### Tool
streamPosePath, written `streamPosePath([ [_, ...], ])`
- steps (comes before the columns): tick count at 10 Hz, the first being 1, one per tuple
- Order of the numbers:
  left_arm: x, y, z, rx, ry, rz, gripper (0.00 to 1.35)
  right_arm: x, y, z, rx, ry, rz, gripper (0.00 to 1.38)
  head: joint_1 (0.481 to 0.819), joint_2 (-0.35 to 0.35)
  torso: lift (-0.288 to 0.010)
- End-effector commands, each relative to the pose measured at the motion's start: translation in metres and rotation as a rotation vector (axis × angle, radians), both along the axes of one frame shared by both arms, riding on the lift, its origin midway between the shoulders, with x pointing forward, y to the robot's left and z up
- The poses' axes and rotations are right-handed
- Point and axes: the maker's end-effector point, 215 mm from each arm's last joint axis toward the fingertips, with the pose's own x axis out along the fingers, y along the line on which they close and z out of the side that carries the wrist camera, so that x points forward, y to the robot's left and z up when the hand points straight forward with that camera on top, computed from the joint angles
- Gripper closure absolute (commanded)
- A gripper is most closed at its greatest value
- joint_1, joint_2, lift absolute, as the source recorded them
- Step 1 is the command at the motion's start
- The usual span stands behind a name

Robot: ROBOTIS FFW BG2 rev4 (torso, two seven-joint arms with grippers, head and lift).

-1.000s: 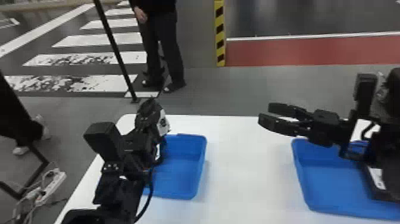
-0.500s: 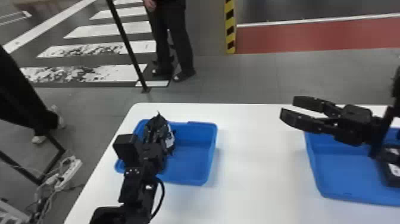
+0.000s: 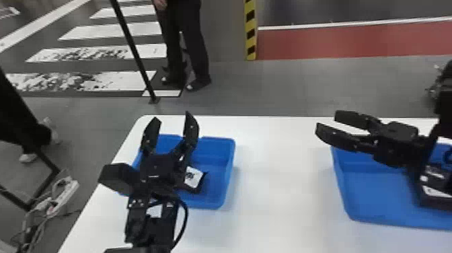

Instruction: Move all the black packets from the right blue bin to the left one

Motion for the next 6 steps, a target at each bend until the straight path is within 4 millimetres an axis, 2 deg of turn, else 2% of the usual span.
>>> streamPosePath([
  [1, -0.015, -0.021, 0.009, -0.068, 0.020, -0.062, 0.29, -0.022, -0.031, -0.008, -0.063, 0.015, -0.135, 0.32, 0.693, 0.165, -0.110],
  [3, -0.027, -0.046, 0.014, -0.134, 0.036, -0.142, 0.29, -0.036, -0.094, -0.044, -0.145, 0.091, -0.350, 0.32, 0.695, 0.085, -0.110],
  [5, -0.031, -0.052, 0.023, -0.140, 0.037, -0.161, 0.29, -0.059, -0.147, -0.063, -0.287, 0.163, -0.547, 0.32, 0.695, -0.020, -0.110],
  [6, -0.031, -0.056, 0.022, -0.139, 0.048, -0.172, 0.29, -0.065, -0.172, -0.081, -0.333, 0.225, -0.615, 0.31, 0.695, -0.044, -0.110],
])
